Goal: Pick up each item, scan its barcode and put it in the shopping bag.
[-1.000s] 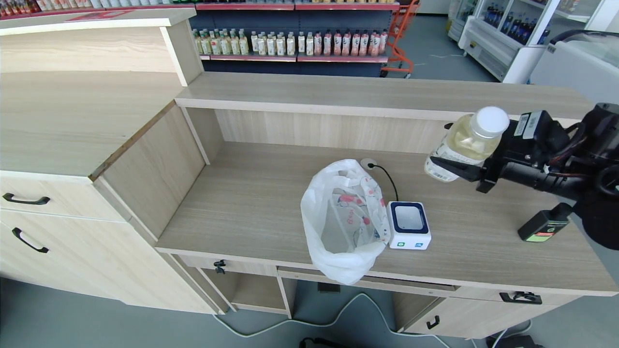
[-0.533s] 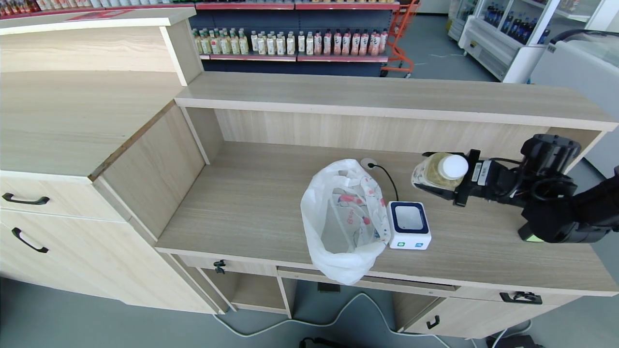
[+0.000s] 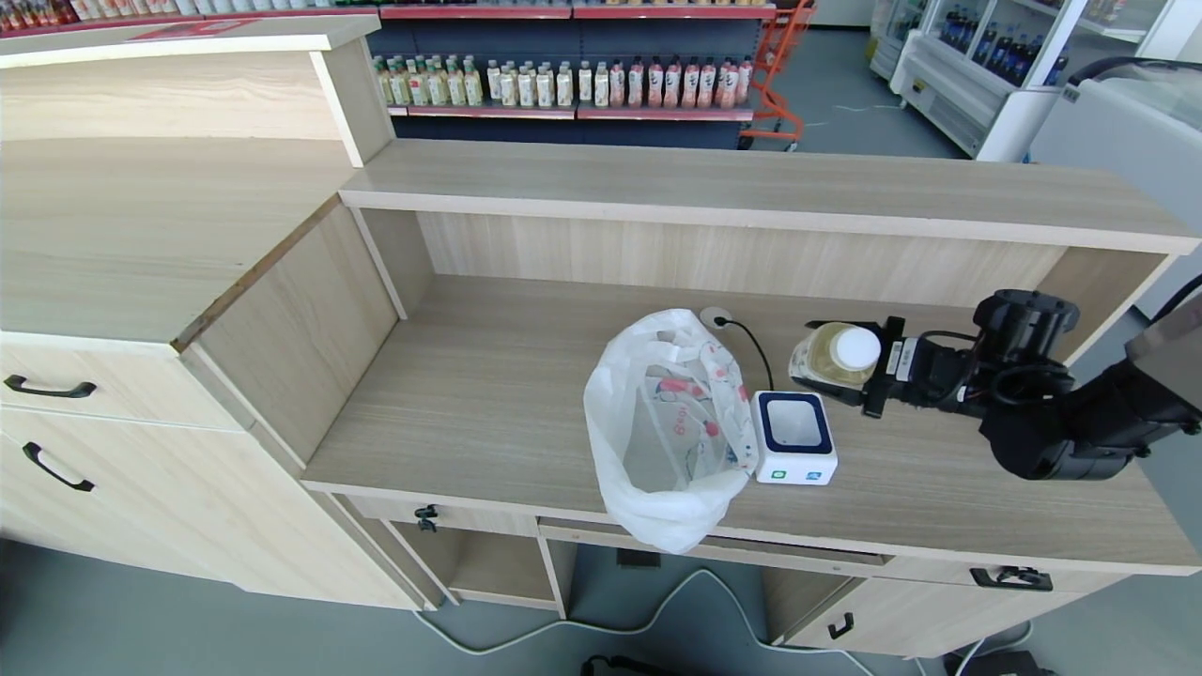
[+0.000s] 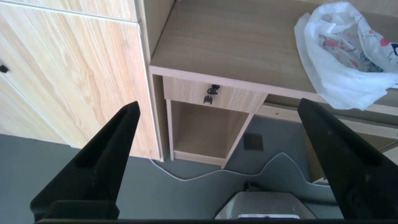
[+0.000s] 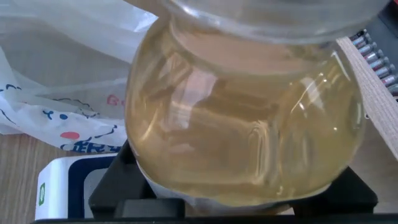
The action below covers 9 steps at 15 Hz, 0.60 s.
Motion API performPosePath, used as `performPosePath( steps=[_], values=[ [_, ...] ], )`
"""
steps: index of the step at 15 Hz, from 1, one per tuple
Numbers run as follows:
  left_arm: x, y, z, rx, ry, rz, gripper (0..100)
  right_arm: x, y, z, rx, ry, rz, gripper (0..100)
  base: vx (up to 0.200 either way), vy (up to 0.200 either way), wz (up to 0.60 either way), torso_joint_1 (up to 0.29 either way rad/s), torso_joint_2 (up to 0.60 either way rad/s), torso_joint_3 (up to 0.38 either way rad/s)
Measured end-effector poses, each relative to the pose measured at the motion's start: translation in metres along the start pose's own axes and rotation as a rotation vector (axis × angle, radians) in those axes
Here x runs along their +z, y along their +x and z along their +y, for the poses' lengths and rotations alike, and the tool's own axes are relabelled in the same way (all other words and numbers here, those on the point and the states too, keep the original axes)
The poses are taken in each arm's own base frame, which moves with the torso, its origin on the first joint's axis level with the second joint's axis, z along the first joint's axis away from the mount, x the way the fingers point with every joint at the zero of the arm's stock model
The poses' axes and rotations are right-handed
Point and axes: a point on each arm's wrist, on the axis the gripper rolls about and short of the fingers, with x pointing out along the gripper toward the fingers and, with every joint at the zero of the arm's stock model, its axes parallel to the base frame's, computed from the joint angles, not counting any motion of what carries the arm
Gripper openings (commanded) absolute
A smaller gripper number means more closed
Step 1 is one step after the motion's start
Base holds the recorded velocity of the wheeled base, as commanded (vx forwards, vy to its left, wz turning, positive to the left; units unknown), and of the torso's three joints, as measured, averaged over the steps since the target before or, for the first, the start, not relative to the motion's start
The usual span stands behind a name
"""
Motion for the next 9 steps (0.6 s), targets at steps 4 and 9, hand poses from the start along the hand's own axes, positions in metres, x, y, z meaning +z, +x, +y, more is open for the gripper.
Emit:
performPosePath(
  steps=[4, 9],
  values=[
    [0.000, 0.000, 0.000, 0.000, 0.000, 0.000, 100, -0.010, 0.014, 0.007, 0.016, 0.005, -0.018, 0, 0.000, 0.000, 0.00, 0.000, 0.00, 0.000],
    [0.000, 0.000, 0.000, 0.000, 0.000, 0.000, 100, -0.021, 0.022, 0.015, 0.026, 0.014, -0.022, 0, 0.000, 0.000, 0.00, 0.000, 0.00, 0.000]
  ],
)
